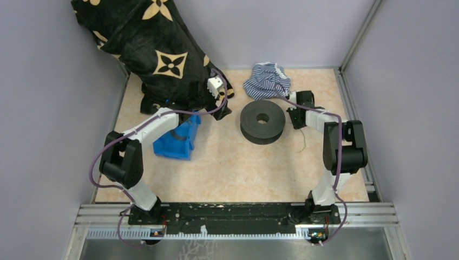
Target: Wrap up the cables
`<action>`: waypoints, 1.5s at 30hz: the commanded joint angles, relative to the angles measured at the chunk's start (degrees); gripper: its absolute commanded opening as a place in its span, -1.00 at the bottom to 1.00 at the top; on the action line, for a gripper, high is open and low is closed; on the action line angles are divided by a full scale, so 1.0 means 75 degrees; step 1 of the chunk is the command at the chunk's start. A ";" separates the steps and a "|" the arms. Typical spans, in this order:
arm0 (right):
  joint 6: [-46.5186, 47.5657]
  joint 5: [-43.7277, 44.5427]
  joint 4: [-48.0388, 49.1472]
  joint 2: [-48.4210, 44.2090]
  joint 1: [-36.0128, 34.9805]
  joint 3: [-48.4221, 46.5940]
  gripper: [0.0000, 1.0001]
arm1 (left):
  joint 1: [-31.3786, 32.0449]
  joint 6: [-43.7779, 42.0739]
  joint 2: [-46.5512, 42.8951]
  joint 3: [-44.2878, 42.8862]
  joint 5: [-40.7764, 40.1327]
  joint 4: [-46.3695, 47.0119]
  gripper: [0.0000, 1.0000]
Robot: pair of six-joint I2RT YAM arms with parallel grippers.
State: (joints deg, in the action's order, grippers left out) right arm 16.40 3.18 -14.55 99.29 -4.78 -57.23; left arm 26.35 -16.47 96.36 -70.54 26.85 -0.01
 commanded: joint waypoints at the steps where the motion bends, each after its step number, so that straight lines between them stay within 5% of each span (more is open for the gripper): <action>1: -0.0295 0.0247 -0.0042 0.0582 -0.0060 -0.0802 -0.71 | -0.0045 -0.0137 -0.0295 0.0120 0.0220 0.0196 1.00; 16: -0.0741 0.0278 -0.0414 0.1763 -0.0066 -0.2991 -0.75 | -0.0048 -0.0022 -0.0519 0.0385 0.0388 0.0219 1.00; 24: -0.0375 0.0379 -0.0900 0.0339 0.0365 -0.2499 -0.49 | -0.0055 0.0045 -0.0554 0.0448 0.0527 0.0271 1.00; 37: -0.0274 -0.1636 -0.2643 -0.2354 0.0978 -0.0133 0.10 | -0.0045 0.0192 -0.0484 0.0624 0.0927 0.0640 1.00; 45: -0.0008 -0.1999 -0.2200 -0.3635 0.0977 0.0875 0.16 | 0.0678 -0.0813 -0.0063 0.0243 0.1900 -0.0082 0.95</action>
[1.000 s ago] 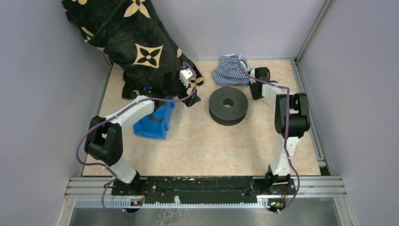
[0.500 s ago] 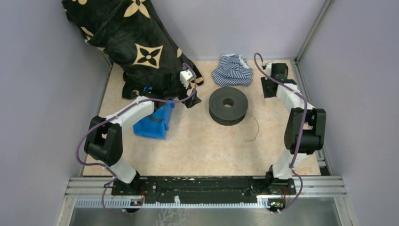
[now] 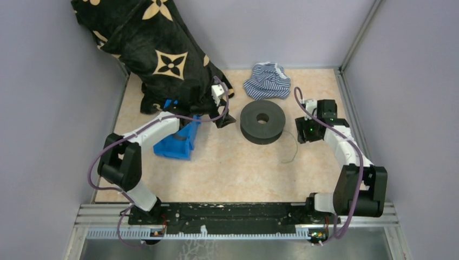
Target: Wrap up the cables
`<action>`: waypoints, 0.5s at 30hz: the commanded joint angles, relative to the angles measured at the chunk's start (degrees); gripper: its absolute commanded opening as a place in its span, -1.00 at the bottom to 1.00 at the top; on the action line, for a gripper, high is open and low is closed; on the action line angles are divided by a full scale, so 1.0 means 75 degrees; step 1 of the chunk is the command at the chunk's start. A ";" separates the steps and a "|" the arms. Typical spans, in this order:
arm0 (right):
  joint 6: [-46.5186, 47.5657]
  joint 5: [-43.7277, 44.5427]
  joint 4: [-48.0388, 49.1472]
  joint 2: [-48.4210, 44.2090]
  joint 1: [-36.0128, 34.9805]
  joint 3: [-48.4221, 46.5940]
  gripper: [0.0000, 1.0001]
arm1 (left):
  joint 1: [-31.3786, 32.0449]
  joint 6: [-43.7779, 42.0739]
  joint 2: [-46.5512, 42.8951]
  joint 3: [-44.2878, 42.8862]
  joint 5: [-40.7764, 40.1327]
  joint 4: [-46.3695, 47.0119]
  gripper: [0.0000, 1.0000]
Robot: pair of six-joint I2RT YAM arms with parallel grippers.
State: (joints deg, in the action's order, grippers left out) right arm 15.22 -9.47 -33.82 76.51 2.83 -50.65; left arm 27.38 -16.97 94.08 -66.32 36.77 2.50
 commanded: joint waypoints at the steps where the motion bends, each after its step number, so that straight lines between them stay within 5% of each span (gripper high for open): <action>1: 0.0094 -0.0287 0.0368 -0.0681 -0.0039 -0.0034 0.16 | 0.0757 -0.0974 0.0333 -0.0460 0.0559 -0.0640 0.94; 6: -0.0477 -0.0088 0.0391 -0.0976 0.0158 -0.0268 0.16 | 0.1902 -0.1823 0.0956 -0.1154 0.0438 -0.1508 0.88; 15: -0.1356 -0.1941 0.0490 -0.0312 0.2139 -0.0577 0.16 | 0.3362 -0.2841 0.2704 -0.3200 0.0015 -0.3004 0.64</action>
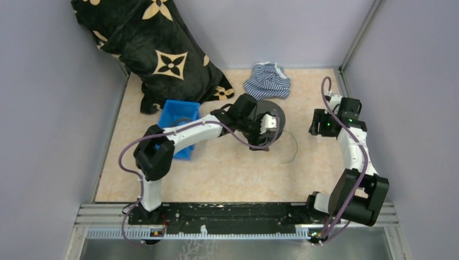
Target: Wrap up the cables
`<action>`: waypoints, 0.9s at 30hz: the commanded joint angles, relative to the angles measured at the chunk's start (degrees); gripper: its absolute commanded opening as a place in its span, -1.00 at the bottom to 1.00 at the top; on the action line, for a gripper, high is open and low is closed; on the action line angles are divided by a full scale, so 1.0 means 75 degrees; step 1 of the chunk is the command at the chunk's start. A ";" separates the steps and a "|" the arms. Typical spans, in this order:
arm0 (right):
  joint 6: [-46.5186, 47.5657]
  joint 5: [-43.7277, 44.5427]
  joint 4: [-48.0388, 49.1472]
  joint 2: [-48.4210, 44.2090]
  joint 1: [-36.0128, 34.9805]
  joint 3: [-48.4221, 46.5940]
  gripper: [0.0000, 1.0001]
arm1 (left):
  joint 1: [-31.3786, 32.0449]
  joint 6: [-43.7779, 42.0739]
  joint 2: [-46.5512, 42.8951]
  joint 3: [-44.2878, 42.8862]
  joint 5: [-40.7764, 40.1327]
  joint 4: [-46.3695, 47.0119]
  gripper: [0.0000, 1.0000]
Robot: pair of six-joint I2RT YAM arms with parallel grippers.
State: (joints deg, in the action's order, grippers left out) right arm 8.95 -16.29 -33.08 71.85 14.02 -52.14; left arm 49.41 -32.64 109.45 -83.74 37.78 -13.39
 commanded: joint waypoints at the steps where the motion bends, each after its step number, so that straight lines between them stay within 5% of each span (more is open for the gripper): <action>1: -0.0535 -0.1162 0.0396 0.0409 0.0822 -0.0381 0.16 | 0.0555 -0.0822 0.0883 -0.1128 -0.0161 -0.1036 0.62; 16: -0.0421 -0.1399 0.0544 0.0188 0.1209 -0.0258 0.16 | 0.1583 -0.1091 0.2853 -0.2755 -0.0521 -0.1654 0.53; 27: -0.0271 -0.1409 0.0580 -0.0040 0.1211 -0.0065 0.16 | 0.1805 -0.0664 0.3457 -0.3014 -0.1403 -0.1275 0.21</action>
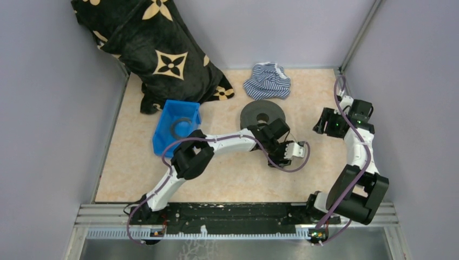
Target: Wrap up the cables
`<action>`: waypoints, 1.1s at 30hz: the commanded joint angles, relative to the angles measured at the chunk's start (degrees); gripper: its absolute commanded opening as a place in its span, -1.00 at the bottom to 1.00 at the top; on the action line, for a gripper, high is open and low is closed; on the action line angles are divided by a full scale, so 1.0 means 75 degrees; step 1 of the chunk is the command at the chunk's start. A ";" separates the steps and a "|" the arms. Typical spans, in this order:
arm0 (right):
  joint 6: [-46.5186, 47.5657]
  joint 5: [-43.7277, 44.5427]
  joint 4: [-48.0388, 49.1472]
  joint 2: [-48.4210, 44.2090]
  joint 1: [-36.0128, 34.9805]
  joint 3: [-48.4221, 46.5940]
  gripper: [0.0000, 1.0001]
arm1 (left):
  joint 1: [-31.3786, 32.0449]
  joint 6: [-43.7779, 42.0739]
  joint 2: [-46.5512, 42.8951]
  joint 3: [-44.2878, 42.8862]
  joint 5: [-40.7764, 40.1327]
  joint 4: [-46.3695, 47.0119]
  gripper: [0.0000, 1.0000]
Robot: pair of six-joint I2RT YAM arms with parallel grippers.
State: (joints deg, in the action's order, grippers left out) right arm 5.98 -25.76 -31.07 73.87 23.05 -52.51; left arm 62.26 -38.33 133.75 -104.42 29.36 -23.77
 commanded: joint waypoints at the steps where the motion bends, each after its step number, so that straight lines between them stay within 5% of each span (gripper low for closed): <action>1: 0.0139 -0.0154 0.0308 -0.0315 0.0015 -0.0002 0.16 | 0.0115 0.0090 0.0230 -0.0257 -0.0337 0.0110 0.16; 7: 0.0176 -0.0150 0.0317 -0.0351 0.0006 0.0036 0.16 | 0.0146 0.0072 0.0245 -0.0192 -0.0642 0.0213 -0.24; 14: 0.0184 0.0106 0.0341 -0.0452 0.0014 0.0045 0.15 | 0.0136 0.0218 0.0358 -0.0865 -0.0790 -0.0110 -0.99; 33: -0.0012 0.0449 0.0496 -0.0790 0.0688 0.0112 0.14 | -0.1181 0.1052 0.0737 -0.3222 -0.0838 0.0249 -0.99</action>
State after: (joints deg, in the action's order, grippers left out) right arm 6.15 -21.93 -29.36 69.38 27.86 -51.42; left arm 55.16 -32.47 137.25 -126.10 22.57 -23.99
